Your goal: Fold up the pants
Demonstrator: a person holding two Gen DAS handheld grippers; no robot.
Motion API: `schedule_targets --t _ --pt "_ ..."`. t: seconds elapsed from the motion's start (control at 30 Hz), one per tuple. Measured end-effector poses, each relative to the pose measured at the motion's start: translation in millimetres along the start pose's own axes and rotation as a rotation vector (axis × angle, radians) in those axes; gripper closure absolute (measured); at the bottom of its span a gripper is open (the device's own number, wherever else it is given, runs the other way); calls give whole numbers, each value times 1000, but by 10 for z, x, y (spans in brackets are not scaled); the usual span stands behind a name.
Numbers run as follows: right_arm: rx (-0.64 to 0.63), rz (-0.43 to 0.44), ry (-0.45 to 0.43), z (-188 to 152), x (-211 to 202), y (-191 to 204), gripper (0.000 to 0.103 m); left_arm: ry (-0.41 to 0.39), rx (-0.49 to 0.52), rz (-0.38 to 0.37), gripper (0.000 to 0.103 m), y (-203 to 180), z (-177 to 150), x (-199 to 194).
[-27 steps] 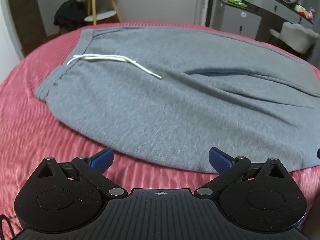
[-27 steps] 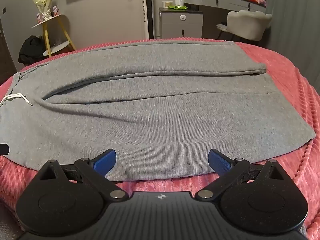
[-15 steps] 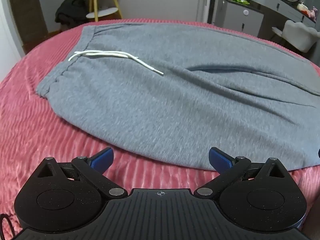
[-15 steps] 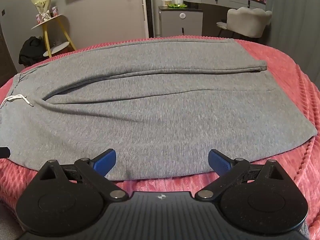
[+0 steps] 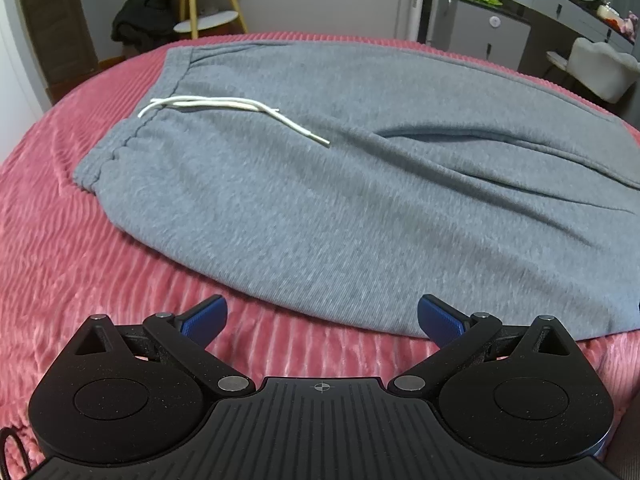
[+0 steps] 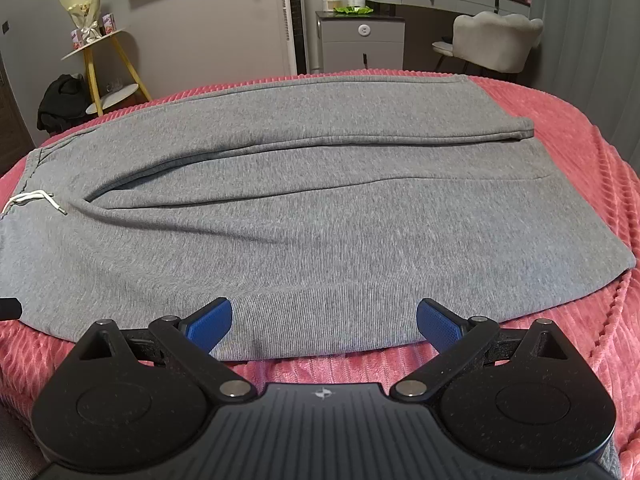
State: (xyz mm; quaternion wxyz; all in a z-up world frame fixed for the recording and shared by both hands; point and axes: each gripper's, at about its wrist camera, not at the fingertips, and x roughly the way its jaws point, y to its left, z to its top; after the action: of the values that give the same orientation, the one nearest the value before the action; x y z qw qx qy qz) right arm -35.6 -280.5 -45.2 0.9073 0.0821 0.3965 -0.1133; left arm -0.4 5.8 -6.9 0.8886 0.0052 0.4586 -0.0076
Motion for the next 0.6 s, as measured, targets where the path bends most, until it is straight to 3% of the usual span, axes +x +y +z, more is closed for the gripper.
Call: schedule_targets --t 0.6 --pt "10 0 1 -4 -10 -15 4 16 -4 6 0 6 -7 11"
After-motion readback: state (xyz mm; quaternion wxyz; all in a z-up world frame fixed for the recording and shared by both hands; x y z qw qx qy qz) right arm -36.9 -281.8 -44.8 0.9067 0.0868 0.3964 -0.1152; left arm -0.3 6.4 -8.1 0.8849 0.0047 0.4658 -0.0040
